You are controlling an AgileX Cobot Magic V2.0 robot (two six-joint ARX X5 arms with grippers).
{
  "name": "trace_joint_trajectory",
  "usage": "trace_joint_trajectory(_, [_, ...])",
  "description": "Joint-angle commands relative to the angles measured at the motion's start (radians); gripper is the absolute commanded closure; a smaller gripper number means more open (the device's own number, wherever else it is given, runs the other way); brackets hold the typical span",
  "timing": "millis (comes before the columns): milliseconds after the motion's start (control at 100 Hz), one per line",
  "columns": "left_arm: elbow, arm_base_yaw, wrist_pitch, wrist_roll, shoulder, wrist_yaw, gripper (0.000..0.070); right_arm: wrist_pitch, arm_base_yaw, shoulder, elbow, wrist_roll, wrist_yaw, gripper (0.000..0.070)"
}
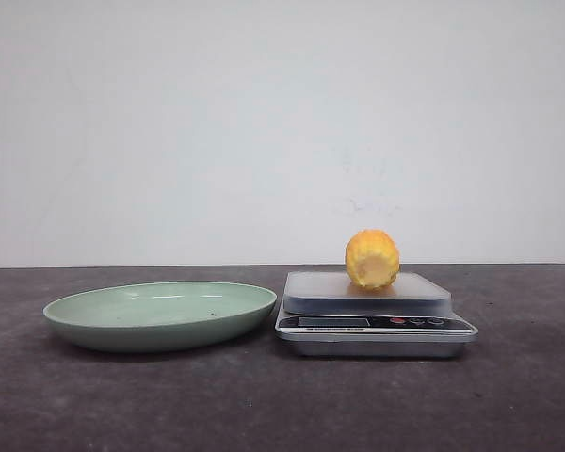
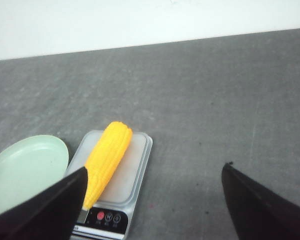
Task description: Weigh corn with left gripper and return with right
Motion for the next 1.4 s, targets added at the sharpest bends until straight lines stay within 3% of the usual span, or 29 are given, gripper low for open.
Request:
trace_joint_trajectory(0, [-0.014,-0.002,-0.005,-0.01,-0.037,0.005,0.0271,0.004,0.011,0.003,0.021,-0.027,0.001,0.017])
trace_joint_trajectory(250, [-0.149,-0.002,-0.027,-0.035,-0.177,0.005,0.0271,0.003,0.043,0.003,0.021,-0.027,0.0,0.017])
trace_joint_trajectory(530, [-0.156,-0.002,-0.056,-0.051,-0.185,0.005,0.0271,0.081,0.108,0.06,0.033,-0.008,0.0,0.0175])
trace_joint_trajectory(750, [-0.156,-0.002,-0.056,-0.058,-0.185,0.005,0.0271,0.138,0.198,0.287,0.103,0.017,0.004,0.0178])
trace_joint_trajectory(860, [-0.156,-0.002,-0.057,-0.058,-0.185,0.005,0.0271,0.206,0.259,0.425,0.134,0.03,0.048,0.0225])
trace_joint_trajectory(970, [-0.156,-0.002,-0.057,-0.058,-0.185,0.005,0.0271,0.249,0.294,0.554,0.163,0.03,0.063,0.0226])
trace_joint_trajectory(1240, [-0.156,-0.002,-0.064,-0.067,-0.185,0.005,0.0271,0.274,0.35,0.857,0.254,0.027,0.081,0.0223])
trace_joint_trajectory(1390, [-0.156,-0.002,-0.064,-0.081,-0.185,0.021,0.0271,0.282,0.371,0.969,0.278,0.037,0.136,0.0222])
